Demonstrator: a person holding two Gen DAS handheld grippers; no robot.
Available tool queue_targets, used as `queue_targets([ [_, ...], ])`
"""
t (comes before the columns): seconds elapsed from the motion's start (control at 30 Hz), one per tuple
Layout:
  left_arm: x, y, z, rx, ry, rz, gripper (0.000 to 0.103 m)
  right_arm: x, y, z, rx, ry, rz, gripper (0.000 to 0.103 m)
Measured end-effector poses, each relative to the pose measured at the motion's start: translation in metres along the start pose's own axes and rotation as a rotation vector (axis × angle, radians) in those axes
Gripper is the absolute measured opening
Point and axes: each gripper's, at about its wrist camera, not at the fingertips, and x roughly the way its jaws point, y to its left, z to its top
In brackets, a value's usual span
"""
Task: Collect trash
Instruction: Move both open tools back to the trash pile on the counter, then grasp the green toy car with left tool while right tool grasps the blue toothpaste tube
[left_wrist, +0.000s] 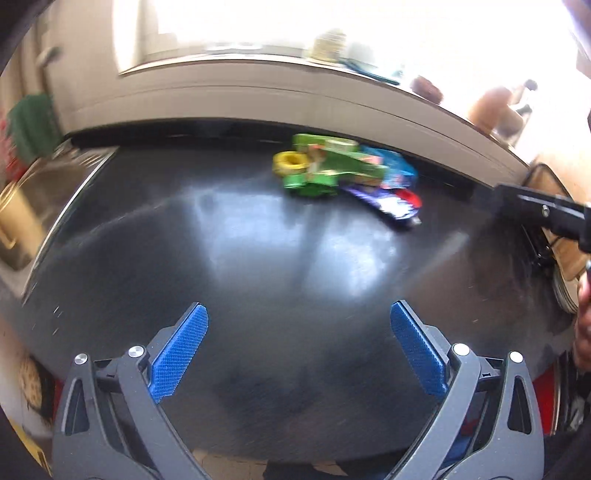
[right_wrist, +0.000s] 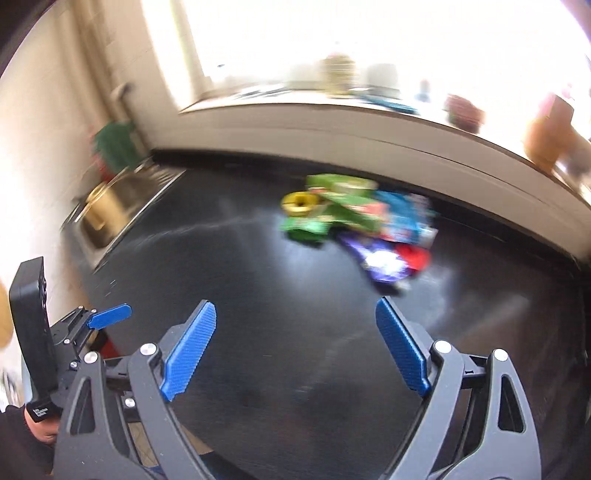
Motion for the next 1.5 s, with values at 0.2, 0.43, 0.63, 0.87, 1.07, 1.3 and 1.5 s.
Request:
queue_targets([
  [0.2, 0.021, -0.05, 0.02, 0.081, 0.021, -0.016, 0.096, -0.008, -0.053, -0.015, 0.08, -0.001, -0.011, 0.085],
  [0.43, 0.049, -0.059, 0.044, 0.125, 0.032, 0.015, 0.096, 0.007, -0.067, -0.013, 0.057, 0.029, 0.034, 0.085],
  [0.63, 0.091, -0.05, 0.077, 0.248, -0.004, -0.004, 0.096, 0.04, -0.079, -0.004, 0.008, 0.091, 0.115, 0.085],
  [0.87, 0.162, -0.033, 0.112, 0.502, 0.05, -0.063, 0.096, 0.098, -0.098, 0.013, -0.036, 0.193, 0.147, 0.085],
  [1.07, 0.222, -0.015, 0.133, 0.557, 0.137, -0.128, 0.096, 0.145, -0.106, 0.022, -0.053, 0.269, 0.162, 0.085],
  [1.3, 0.248, -0.014, 0.135, 0.608, 0.175, -0.236, 0.096, 0.199, -0.109, 0.026, -0.085, 0.36, 0.186, 0.085],
  [1.5, 0.233, -0.026, 0.115, 0.663, 0.191, -0.311, 0.096, 0.211, -0.105, 0.029, -0.167, 0.382, 0.187, 0.081],
])
